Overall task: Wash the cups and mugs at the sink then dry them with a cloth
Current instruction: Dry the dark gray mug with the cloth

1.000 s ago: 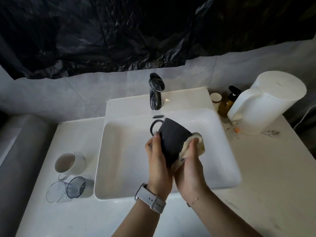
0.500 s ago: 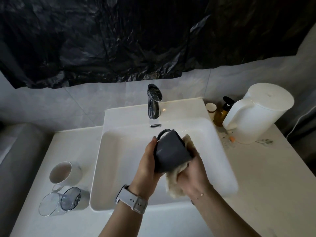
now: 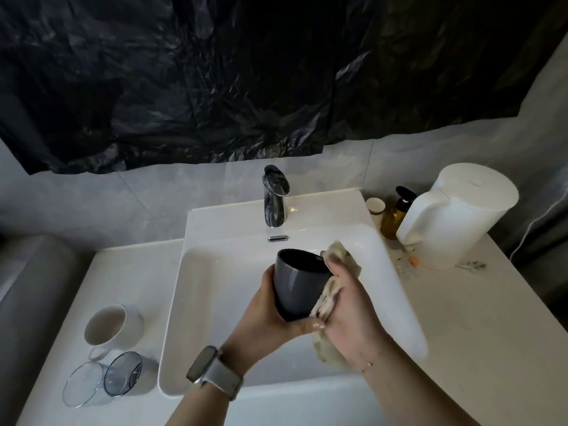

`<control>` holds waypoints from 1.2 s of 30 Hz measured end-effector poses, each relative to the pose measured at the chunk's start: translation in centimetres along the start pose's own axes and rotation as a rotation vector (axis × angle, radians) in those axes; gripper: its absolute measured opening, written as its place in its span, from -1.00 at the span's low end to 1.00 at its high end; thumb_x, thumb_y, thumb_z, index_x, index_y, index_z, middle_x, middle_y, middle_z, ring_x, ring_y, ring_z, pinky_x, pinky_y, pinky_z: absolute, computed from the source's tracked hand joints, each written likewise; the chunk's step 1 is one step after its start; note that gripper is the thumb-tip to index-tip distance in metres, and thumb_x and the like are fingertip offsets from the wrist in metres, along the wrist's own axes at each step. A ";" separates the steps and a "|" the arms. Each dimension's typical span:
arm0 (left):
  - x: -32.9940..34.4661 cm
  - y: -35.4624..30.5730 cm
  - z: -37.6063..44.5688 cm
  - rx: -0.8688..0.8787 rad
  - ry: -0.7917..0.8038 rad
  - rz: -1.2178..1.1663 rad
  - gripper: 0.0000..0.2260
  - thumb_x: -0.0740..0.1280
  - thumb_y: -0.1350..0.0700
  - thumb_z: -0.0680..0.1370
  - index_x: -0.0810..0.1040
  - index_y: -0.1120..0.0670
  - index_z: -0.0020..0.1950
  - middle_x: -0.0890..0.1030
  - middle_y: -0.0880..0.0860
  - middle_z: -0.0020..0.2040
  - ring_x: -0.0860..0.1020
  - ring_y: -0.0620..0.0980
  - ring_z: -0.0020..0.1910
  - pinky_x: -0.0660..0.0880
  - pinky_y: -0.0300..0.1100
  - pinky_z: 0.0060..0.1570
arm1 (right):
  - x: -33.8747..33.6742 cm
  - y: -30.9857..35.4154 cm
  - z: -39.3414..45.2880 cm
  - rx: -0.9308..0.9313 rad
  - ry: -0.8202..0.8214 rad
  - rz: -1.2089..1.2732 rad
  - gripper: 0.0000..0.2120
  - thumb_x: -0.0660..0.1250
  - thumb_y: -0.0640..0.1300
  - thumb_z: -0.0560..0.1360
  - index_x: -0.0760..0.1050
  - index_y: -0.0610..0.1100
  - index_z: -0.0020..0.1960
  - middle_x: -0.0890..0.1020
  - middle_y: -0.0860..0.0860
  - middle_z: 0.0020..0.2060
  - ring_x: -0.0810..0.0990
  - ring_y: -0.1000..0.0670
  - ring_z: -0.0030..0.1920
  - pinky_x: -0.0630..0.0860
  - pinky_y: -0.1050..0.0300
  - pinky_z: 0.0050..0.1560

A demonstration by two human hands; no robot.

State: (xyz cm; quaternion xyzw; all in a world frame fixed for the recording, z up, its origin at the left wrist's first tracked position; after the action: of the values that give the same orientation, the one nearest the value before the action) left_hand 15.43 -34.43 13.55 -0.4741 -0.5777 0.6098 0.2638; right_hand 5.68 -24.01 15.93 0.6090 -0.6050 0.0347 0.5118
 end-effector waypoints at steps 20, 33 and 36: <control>-2.0 2.6 -2.8 -0.038 -0.392 -0.206 -0.16 0.65 -0.07 0.08 0.38 -0.06 0.29 0.58 -0.09 0.19 0.58 -0.13 0.14 0.58 -0.13 -0.03 | 5.8 8.3 0.2 -0.592 0.168 -1.237 -0.83 0.25 -0.02 0.58 0.49 0.02 0.14 0.65 -0.07 -0.26 0.59 0.06 -0.35 0.52 0.17 -0.26; -1.8 2.8 -3.8 0.074 -0.393 -0.147 -0.09 0.67 -0.05 0.09 0.34 -0.04 0.37 0.54 -0.20 0.27 0.51 -0.17 0.27 0.51 -0.25 0.15 | 2.6 4.0 0.9 -0.312 0.214 -1.193 -0.62 0.46 0.03 0.42 0.54 0.02 0.21 0.61 0.14 0.09 0.60 0.15 0.08 0.55 0.27 0.05; -1.9 1.7 -3.6 0.149 -0.295 -0.018 -0.10 0.66 -0.05 0.10 0.31 -0.13 0.36 0.49 -0.31 0.28 0.49 -0.23 0.28 0.48 -0.26 0.17 | 2.0 3.8 1.6 0.161 0.286 -1.234 -0.79 0.40 -0.14 0.43 0.57 -0.11 0.06 0.64 0.00 -0.08 0.63 0.07 -0.07 0.62 0.10 0.02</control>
State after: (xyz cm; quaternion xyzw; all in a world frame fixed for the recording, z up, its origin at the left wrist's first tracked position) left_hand 19.80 -34.74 12.87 -0.3532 -0.5676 0.7116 0.2160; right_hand 2.40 -25.53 18.70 0.8713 -0.0639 -0.1402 0.4660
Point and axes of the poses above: each hand's wrist, its own z-axis towards the middle knuckle, its own x-axis out of the palm, y = z × x, the point moved 1 cm from there along z, towards the middle knuckle
